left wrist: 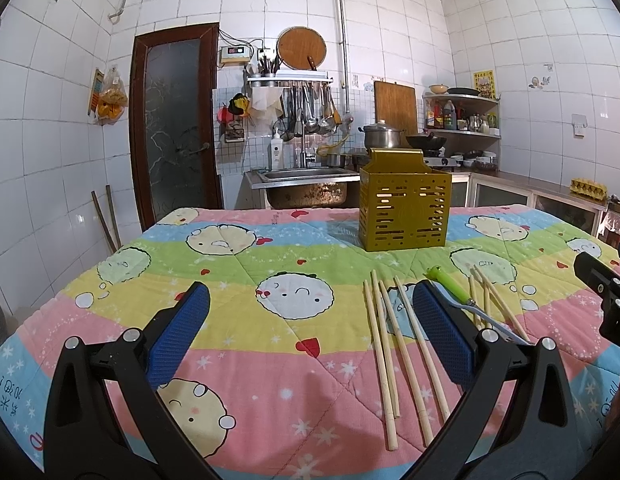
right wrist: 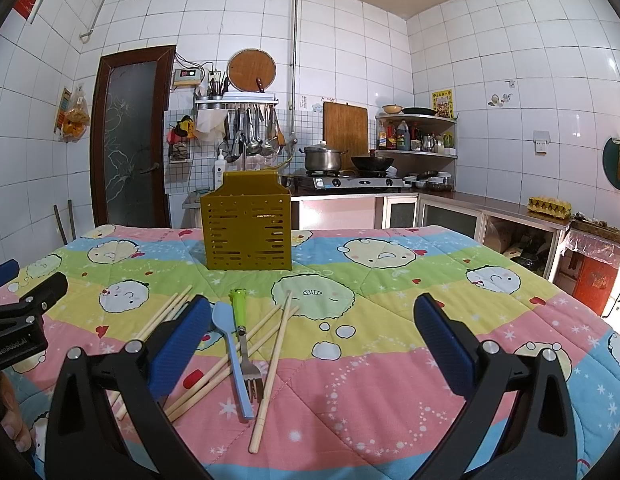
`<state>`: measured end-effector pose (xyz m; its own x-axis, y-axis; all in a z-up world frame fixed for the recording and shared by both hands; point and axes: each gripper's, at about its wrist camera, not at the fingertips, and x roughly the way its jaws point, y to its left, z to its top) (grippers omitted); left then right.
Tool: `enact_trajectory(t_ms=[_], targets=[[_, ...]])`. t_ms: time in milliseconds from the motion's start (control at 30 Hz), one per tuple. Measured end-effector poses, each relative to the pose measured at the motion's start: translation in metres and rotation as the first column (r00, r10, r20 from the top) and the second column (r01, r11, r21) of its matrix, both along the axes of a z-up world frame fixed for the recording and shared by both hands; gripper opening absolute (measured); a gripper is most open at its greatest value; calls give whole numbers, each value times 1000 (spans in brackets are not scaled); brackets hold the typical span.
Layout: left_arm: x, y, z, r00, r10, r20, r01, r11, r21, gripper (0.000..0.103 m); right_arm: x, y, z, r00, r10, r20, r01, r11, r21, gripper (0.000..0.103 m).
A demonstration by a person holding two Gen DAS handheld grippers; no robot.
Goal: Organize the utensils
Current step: 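Lower both grippers toward the loose wooden chopsticks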
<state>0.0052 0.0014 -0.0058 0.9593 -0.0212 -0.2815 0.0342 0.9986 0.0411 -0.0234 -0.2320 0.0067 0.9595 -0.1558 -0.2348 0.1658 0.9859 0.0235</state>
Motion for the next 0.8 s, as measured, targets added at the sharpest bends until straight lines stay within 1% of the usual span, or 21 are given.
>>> enact_trajectory(t_ms=[200, 300, 367, 433, 467, 567, 633, 733, 800], targets=[[12, 1, -2, 998, 1, -62, -1, 1000, -4, 98, 5, -1, 1, 1000, 2, -29, -2, 1000, 6, 99], [21, 0, -3, 995, 0, -103, 0, 1000, -3, 98, 15, -3, -1, 996, 7, -84, -5, 1000, 21, 99], [30, -2, -4, 990, 2, -140, -1, 1000, 3, 98, 28, -5, -3, 989, 19, -146, -13, 999, 40, 99], [41, -4, -5, 984, -5, -176, 6, 1000, 6, 98, 39, -7, -5, 981, 39, -189, -30, 998, 53, 99], [46, -5, -5, 982, -6, -190, 8, 1000, 11, 98, 42, -8, -7, 980, 37, -196, -27, 998, 51, 99], [65, -8, -8, 966, -14, -257, 21, 1000, 23, 98, 57, -10, -9, 972, 22, -232, -12, 999, 45, 99], [79, -8, -12, 950, -21, -312, 27, 1000, 16, 98, 66, -13, -9, 969, 26, -246, -11, 998, 59, 99], [97, -7, -18, 928, -36, -371, 37, 999, -5, 98, 81, -18, -11, 961, 15, -276, 3, 998, 64, 99], [107, -8, -21, 916, -42, -398, 42, 999, -7, 98, 93, -20, -15, 950, -4, -313, 25, 998, 62, 99]])
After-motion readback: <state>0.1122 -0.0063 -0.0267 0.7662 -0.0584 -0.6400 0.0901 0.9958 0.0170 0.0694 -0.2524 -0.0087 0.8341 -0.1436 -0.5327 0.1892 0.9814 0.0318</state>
